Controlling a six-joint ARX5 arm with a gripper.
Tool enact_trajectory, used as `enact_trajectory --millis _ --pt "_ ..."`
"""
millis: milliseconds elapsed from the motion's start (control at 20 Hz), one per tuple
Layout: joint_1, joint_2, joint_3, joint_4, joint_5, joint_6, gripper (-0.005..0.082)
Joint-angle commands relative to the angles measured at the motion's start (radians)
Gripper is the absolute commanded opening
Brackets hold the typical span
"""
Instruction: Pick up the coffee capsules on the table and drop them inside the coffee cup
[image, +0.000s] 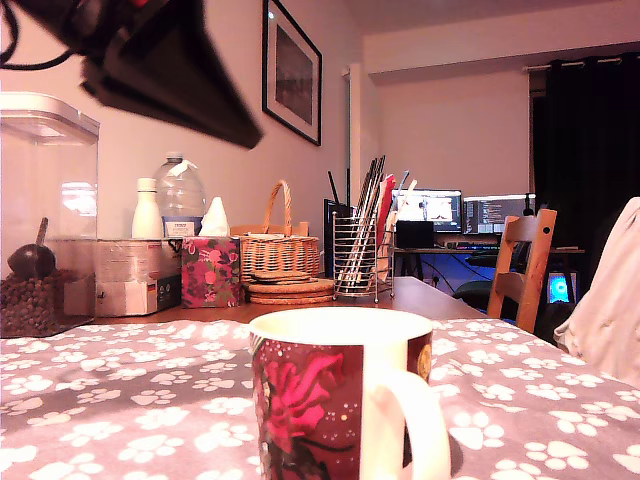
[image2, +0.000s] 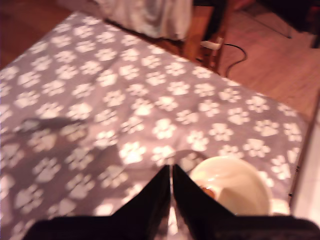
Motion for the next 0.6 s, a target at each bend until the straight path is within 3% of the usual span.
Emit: enact_trajectory --millis 0,550 --pt "0.029 -0.001 0.004 -0.001 0.013 -0.003 -0.0019" --pt "0.229 -0.001 0.004 -0.106 0.018 0.002 -0.0019"
